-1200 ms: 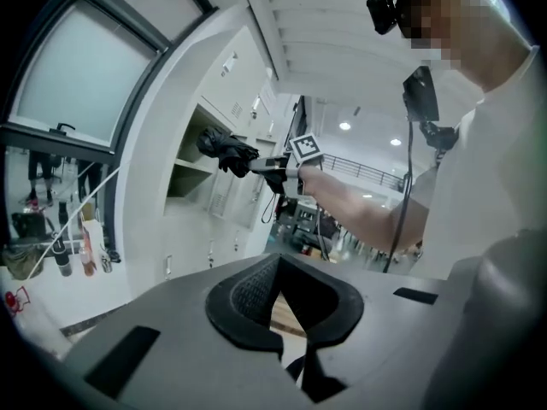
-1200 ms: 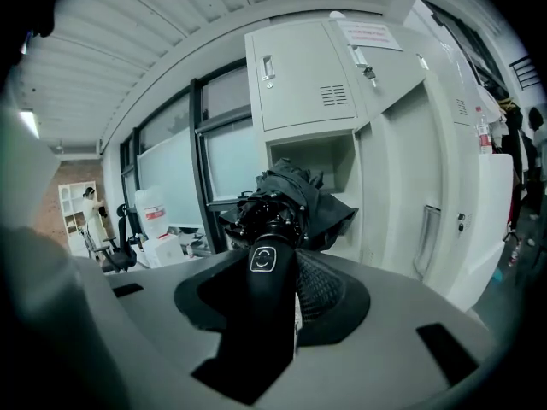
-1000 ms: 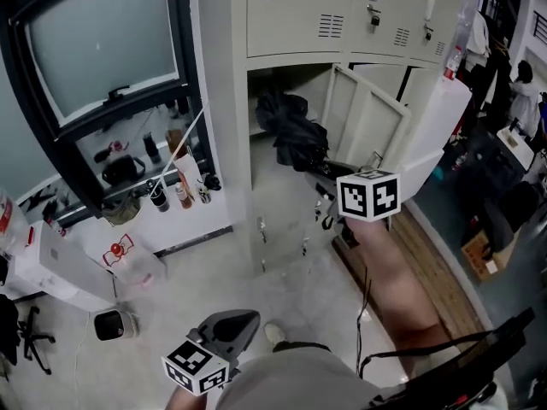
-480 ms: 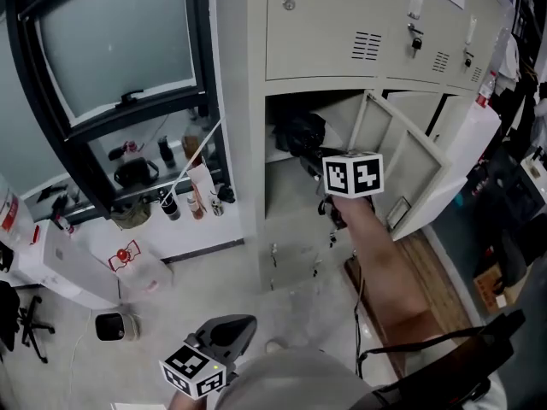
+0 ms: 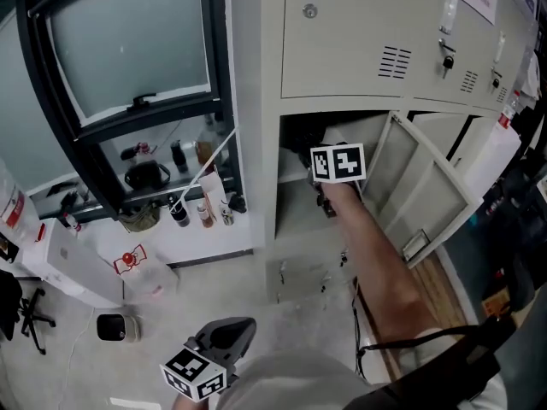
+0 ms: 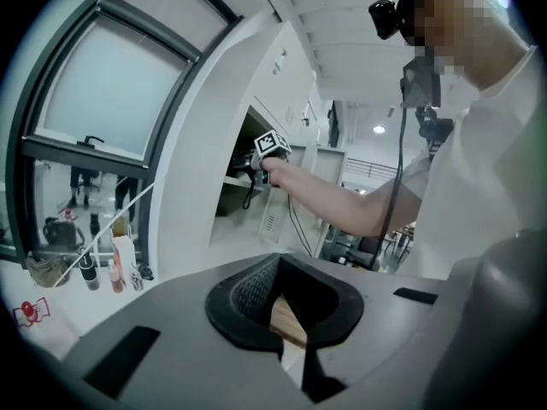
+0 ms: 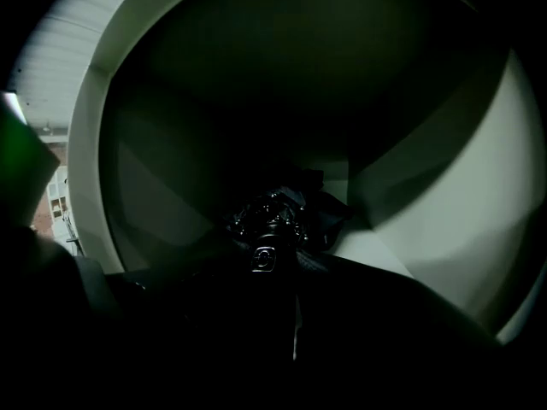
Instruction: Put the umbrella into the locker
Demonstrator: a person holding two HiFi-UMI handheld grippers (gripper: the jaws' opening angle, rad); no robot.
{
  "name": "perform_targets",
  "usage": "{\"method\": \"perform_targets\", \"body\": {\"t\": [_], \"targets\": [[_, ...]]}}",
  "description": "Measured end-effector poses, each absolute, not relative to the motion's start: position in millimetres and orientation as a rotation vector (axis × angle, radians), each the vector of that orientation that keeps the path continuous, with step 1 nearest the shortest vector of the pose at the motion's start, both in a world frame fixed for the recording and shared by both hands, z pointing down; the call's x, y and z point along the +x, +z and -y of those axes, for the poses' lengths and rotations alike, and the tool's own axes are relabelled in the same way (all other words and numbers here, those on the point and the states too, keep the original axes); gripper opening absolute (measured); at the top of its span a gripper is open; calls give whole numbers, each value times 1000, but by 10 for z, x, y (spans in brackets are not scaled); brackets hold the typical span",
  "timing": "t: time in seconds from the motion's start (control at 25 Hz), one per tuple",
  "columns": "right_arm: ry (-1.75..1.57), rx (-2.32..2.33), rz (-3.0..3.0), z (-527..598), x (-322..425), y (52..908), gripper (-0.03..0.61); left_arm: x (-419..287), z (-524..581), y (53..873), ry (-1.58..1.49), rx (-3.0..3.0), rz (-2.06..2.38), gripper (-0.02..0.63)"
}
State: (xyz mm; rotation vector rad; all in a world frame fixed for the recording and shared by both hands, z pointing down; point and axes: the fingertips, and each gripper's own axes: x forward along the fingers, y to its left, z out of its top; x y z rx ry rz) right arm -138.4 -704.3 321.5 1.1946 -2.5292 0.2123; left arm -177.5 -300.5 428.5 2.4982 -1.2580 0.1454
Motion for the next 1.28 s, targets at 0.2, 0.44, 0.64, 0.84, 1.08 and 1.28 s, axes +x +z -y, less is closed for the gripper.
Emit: {"method": "perform_targets", "body": {"t": [0.2,0.44,0.64,0.84,1.08,1.28], "targets": [[220,1191,2479,7219,-1467,3337,155,-1839,3089,4305,143,2484,1273,11],[180,1180,2398,7260,-1511,3422,155,-1913,3060,4337,138,2468,1279,11],[178,1162,2348,7253,-1532,3469,156,-1936,2926,4345,140,2464,1274,11],[151,1173,2343,7139,-1499,3436,184,-1971,2657,4380,164,2454,1261,11],[143,1209,2363,6814,-1368,3271,186,-2013,2342,4344,172,2461,1230,11],[85,1258,2362,6408,-1185,3132,186,-1950,2056,4369,181,2484,1174,11]]}}
